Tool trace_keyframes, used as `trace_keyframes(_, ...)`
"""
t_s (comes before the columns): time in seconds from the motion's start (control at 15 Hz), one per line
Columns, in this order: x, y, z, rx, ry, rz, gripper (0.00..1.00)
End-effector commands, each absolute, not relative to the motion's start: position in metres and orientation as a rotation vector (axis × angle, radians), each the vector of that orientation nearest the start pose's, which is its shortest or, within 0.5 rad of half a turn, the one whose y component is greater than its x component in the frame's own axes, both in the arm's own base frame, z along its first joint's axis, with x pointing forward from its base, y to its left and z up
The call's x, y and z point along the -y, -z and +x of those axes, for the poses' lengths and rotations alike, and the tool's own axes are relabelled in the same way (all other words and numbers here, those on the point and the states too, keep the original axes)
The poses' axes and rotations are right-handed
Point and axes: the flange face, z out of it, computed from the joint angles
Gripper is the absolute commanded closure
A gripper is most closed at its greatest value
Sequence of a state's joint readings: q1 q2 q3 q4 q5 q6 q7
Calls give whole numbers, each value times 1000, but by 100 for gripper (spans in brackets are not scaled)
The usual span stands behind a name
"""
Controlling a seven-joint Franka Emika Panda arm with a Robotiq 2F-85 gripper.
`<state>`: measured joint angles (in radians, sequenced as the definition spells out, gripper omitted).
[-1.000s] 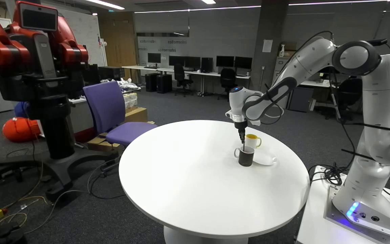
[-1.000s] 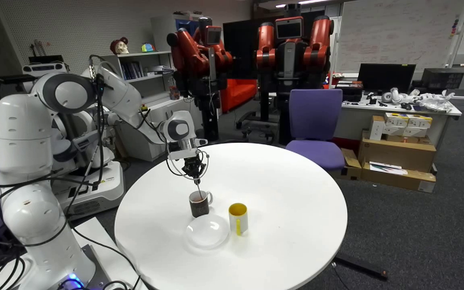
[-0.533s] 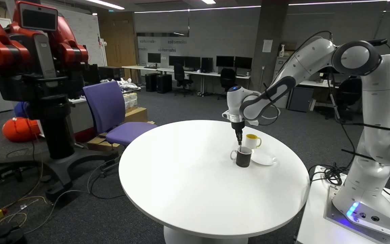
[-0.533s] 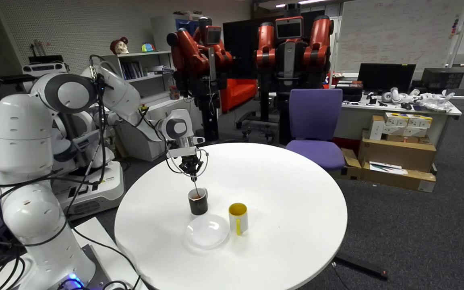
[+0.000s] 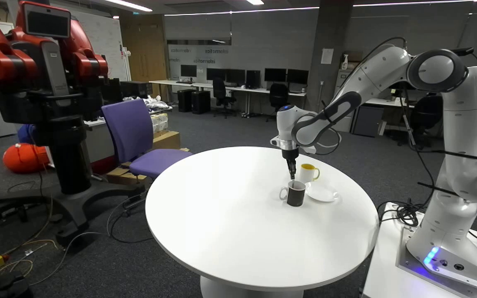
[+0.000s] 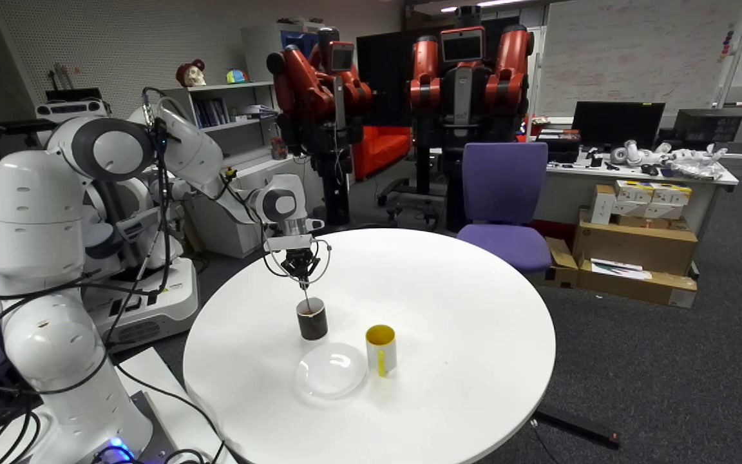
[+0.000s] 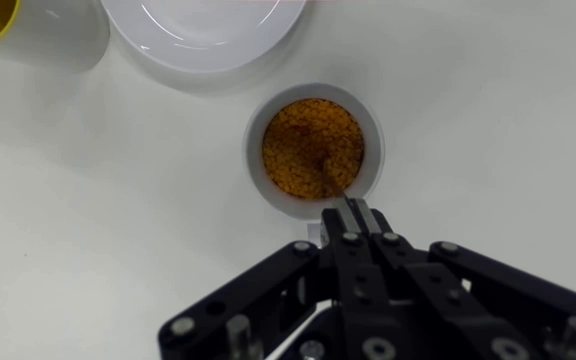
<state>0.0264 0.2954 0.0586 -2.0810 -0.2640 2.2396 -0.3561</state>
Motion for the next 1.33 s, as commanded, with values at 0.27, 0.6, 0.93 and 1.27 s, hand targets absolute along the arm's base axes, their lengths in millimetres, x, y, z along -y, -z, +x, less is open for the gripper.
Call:
trace_keyframes(0.27,-22,-289,561,1006,-325,-3170,100)
trace_keyframes(0.6,-10,-287,564,1000,-330,-3190,100)
trace_keyframes(0.93,-5,-284,569,956,-297,-3189,100)
trace_keyframes(1.27,8,-285,569,911,-307,-3196,74)
